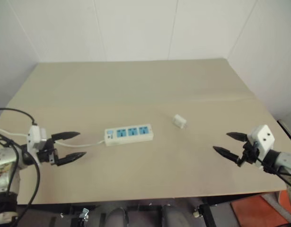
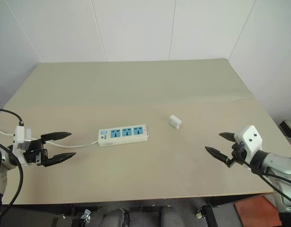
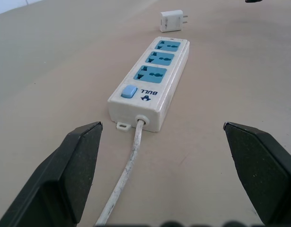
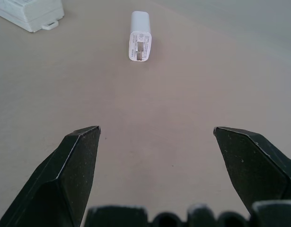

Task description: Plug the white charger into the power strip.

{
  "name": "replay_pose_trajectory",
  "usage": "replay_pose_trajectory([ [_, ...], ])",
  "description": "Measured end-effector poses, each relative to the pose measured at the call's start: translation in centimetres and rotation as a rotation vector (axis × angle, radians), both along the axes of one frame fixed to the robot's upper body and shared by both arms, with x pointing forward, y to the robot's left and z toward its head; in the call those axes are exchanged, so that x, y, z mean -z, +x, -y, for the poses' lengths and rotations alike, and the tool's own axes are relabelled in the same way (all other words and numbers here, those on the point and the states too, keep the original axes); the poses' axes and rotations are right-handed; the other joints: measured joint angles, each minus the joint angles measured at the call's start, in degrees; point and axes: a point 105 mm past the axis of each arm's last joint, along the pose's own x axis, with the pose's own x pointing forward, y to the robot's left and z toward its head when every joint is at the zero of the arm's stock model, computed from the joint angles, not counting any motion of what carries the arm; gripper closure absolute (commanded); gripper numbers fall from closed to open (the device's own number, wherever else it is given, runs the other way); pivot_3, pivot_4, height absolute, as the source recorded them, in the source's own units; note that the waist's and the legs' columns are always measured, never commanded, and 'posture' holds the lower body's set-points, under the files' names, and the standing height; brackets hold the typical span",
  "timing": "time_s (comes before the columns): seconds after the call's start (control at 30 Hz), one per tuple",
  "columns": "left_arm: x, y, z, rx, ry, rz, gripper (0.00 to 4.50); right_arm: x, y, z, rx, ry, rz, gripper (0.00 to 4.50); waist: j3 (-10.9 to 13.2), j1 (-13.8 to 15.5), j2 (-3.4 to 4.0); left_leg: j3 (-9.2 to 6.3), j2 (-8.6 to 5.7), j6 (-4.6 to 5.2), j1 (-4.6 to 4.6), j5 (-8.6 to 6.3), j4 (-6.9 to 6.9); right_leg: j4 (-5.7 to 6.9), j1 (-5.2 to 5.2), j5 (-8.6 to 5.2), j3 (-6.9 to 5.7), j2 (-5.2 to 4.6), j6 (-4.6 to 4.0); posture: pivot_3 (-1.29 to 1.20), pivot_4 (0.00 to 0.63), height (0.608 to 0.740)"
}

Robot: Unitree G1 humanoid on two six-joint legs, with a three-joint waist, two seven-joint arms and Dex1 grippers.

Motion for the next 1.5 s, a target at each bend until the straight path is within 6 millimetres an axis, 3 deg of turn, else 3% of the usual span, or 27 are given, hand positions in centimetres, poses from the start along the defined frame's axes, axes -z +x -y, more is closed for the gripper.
replay_pose_trajectory([
  [0.67,-0.1,0.1,0.0,0.006,0.000,0.003,0.01,0.0,-0.4,-0.5,-0.050,0.030,-0.013,0.00,0.00,-0.02,0.00,0.00,0.00,0.00,0.00,0.00,0.00,0.00,0.01,0.00,0.00,0.00,0.00,0.00,0.150,0.740],
  [0.93,1.8,3.5,-0.6,0.016,0.104,-0.073,0.01,-0.8,-0.3,-1.3,-0.090,0.042,0.013,0.00,-0.01,0.30,-0.03,-0.03,-0.04,0.00,-0.05,0.00,0.16,0.03,0.03,0.02,-0.05,0.05,0.03,0.00,0.150,0.740],
  [1.07,2.1,6.1,1.3,0.062,0.127,-0.093,0.01,-2.0,-0.4,-2.6,-0.141,0.050,0.046,0.00,-0.02,0.77,-0.05,-0.06,-0.06,0.07,-0.17,-0.03,0.24,0.01,-0.01,0.03,-0.08,0.05,0.05,0.00,0.150,0.740],
  [1.23,3.2,7.2,3.4,0.136,0.182,-0.146,0.01,-2.8,-1.0,-4.1,-0.178,0.048,0.058,0.00,-0.02,0.82,-0.06,-0.10,-0.04,0.23,-0.34,-0.13,0.49,0.06,-0.09,0.03,-0.09,0.08,0.05,0.00,0.150,0.740],
  [1.37,4.5,7.1,3.8,0.162,0.265,-0.185,0.01,-3.6,-1.7,-5.4,-0.202,0.044,0.075,0.00,-0.03,0.67,-0.07,-0.19,-0.04,0.26,-0.42,-0.15,0.65,0.10,-0.08,0.03,-0.14,0.10,0.06,0.00,0.150,0.740],
  [1.5,4.4,7.9,3.9,0.147,0.354,-0.177,1.26,-4.6,-2.1,-6.2,-0.210,0.054,0.092,0.00,-0.05,0.98,-0.08,-0.23,-0.06,0.26,-0.34,-0.15,0.71,0.12,0.03,0.05,-0.16,0.10,0.11,0.00,0.150,0.740],
])
